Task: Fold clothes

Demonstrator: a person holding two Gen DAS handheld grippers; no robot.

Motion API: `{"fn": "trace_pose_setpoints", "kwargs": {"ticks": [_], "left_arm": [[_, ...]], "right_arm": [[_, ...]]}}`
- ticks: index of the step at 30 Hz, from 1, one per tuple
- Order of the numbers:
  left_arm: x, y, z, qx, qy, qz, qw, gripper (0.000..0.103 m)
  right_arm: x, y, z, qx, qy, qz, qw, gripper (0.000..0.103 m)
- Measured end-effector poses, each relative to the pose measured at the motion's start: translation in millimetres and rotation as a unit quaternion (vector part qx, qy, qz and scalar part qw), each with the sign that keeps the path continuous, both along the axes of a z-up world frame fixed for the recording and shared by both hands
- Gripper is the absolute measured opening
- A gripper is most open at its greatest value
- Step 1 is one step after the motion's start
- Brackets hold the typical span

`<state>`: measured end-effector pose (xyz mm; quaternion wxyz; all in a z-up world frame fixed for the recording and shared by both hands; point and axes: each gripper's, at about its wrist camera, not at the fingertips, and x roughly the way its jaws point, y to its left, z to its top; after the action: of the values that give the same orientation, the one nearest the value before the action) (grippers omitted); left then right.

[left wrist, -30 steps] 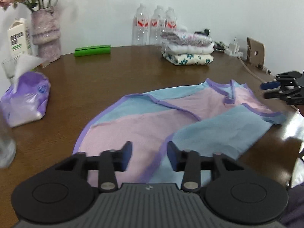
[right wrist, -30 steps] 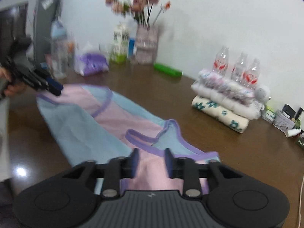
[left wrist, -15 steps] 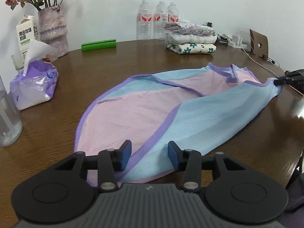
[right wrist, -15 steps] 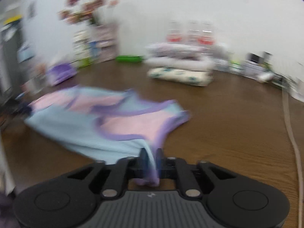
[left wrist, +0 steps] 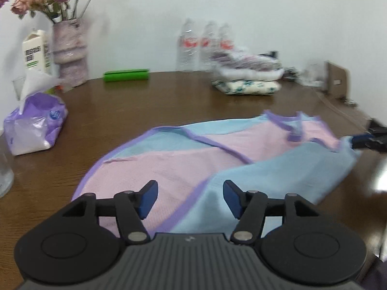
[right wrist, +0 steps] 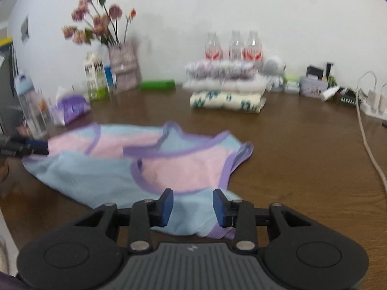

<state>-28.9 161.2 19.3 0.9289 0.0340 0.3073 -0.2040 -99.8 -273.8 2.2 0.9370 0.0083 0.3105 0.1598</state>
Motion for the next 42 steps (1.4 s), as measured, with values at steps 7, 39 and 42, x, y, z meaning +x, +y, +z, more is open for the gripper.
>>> {"fn": "trace_pose_setpoints", "kwargs": {"ticks": [7, 39, 42], "left_arm": [[5.1, 4.0, 0.8, -0.009, 0.023, 0.002, 0.9997, 0.059], [66.5, -41.5, 48.8, 0.047, 0.026, 0.009, 0.9985, 0.047], [117.2, -52.6, 39.2, 0.077, 0.05, 0.014, 0.9957, 0.048]], "right_arm": [[6.6, 19.5, 14.0, 0.02, -0.004, 0.045, 0.999, 0.037], [119.9, 89.3, 53.0, -0.002, 0.034, 0.062, 0.997, 0.046], [167.6, 99.7, 46.8, -0.023, 0.071, 0.055, 0.996, 0.045]]}}
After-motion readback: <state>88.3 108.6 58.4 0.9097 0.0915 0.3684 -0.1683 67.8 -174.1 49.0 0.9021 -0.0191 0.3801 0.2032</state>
